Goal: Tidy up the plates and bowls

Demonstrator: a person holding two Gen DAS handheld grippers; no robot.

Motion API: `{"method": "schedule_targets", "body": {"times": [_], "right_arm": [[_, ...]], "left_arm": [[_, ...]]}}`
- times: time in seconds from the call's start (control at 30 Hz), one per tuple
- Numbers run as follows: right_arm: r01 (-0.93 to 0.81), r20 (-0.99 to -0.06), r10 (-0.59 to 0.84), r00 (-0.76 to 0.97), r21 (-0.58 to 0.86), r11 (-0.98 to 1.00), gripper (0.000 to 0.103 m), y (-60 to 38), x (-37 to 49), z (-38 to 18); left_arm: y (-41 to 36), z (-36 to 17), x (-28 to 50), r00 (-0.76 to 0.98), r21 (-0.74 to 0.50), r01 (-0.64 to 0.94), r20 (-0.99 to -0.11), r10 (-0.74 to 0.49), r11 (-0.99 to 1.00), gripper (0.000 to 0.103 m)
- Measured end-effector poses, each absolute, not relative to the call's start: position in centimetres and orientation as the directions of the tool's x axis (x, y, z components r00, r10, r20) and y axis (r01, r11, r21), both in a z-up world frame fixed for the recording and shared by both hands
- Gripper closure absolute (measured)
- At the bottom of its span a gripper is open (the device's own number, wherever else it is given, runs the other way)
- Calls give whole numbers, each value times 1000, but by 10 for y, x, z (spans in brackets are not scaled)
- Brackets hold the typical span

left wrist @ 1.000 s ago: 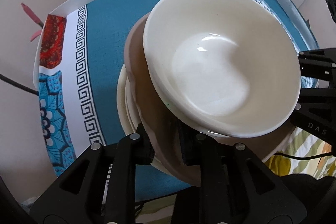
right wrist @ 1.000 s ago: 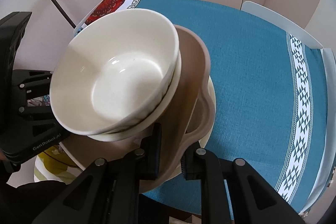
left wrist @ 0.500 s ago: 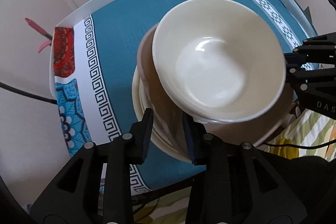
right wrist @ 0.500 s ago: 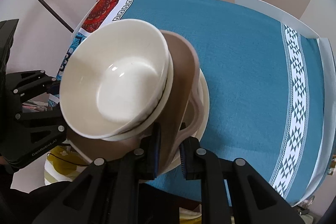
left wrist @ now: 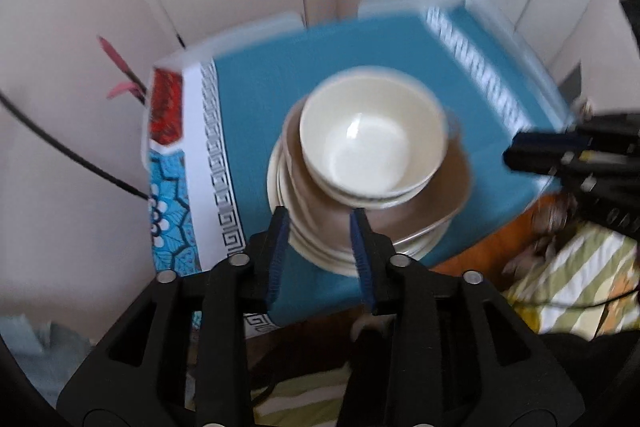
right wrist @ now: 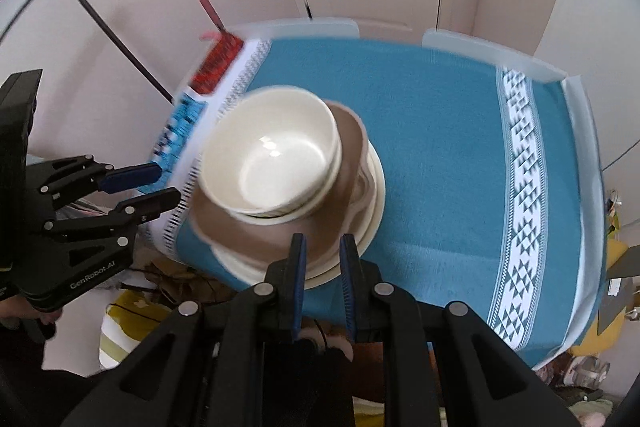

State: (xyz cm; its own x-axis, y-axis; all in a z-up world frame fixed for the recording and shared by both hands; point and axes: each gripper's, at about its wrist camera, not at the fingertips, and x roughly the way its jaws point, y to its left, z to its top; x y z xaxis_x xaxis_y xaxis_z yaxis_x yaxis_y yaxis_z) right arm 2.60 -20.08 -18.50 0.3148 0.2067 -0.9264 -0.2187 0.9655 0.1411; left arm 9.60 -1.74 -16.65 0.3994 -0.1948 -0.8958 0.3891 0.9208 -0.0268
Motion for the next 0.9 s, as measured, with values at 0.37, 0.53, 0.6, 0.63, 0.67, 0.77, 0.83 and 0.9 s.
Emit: {"method": "schedule_targets", "body": {"times": [0.37,0.53,0.6,0.63,0.67,0.77,0.83,0.9], "right_arm": [[-127,-761,132,635,65,990,9,-216,-40,-81],[-19,-606,27,795,20,1000,8,-229,-75,-38],[10,-554,-2,832,10,1000,8,-231,-89,-27],[10,-533,-6,846,6,1000,8,-230,-95,-22],[8,-522,-8,853,-1,1000,8,-229,-99,-19],[20,-495,-31,868,-27,999,8,-224,-109,-14],[22,-483,-38,875,-39,999,8,-220,-115,-10],[27,-474,-46,879,-47,999,8,-218,-118,-8]], "left_arm": [[1,-51,17,791,-19,215,-583,-186,976,0],[8,-24,-14,871,-32,164,-465,-160,986,0],[7,-19,-24,880,-32,171,-445,-167,985,0],[8,-17,-30,884,-28,171,-437,-166,985,0],[7,-15,-34,889,-19,170,-428,-162,985,0],[7,-10,-45,898,-15,171,-409,-162,985,0],[7,-5,-52,902,-17,177,-397,-169,984,0],[7,-1,-57,905,-9,181,-391,-170,983,0]]}}
